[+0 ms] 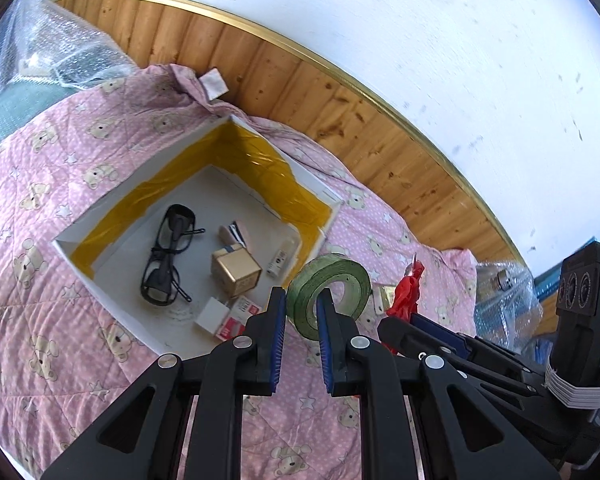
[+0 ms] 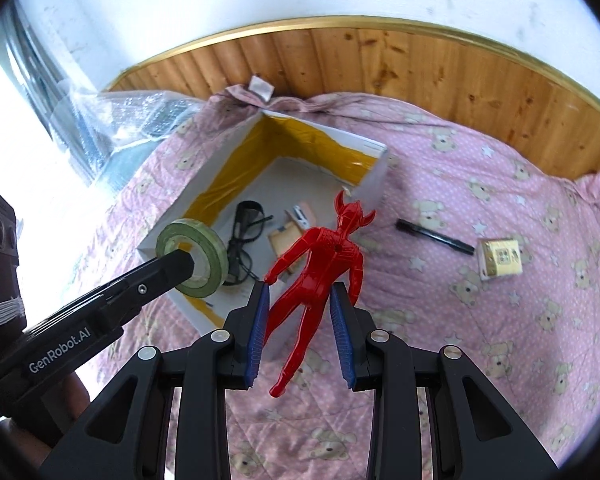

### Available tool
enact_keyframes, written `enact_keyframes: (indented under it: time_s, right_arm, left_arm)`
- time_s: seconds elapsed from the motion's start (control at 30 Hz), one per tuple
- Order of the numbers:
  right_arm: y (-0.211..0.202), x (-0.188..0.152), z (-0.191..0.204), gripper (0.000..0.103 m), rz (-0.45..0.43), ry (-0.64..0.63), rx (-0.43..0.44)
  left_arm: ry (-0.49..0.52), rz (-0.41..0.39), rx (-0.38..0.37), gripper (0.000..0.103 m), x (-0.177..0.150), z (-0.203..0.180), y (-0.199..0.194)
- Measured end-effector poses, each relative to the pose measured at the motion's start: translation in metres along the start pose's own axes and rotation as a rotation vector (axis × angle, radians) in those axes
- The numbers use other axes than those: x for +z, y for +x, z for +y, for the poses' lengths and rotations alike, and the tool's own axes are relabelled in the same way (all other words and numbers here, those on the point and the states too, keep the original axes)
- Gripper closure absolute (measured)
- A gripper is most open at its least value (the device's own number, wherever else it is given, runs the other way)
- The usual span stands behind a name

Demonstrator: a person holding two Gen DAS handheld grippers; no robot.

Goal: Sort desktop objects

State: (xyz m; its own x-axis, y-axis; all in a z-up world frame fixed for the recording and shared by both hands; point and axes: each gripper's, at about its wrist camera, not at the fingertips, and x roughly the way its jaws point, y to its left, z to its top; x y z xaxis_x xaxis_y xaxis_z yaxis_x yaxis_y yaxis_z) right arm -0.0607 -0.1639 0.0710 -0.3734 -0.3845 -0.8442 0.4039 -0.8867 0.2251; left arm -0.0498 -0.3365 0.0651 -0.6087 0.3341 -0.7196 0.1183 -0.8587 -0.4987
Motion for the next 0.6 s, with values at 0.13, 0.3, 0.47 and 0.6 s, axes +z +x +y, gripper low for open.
enact_keyframes:
  time_s: [0.13, 0.3, 0.47, 0.6]
  right_arm:
    - [0.006, 0.006, 0.014, 0.070, 0.005, -0.029, 0.009]
    - [0.014, 0.014, 0.027, 0.070, 0.010, -0.065, 0.019]
    - [0.023, 0.023, 0.035, 0.070, 0.019, -0.086, 0.022]
    - [0.031, 0.032, 0.040, 0.070, 0.027, -0.102, 0.029]
  left_arm:
    - [-0.037, -0.009, 0.010, 0.087, 0.005, 0.015, -0.003]
    - [-0.064, -0.015, 0.019, 0.087, 0.009, 0.027, -0.003]
    - [-0.089, -0.020, 0.031, 0.087, 0.014, 0.038, -0.001]
    - [-0.105, -0.025, 0.044, 0.087, 0.019, 0.046, 0.002]
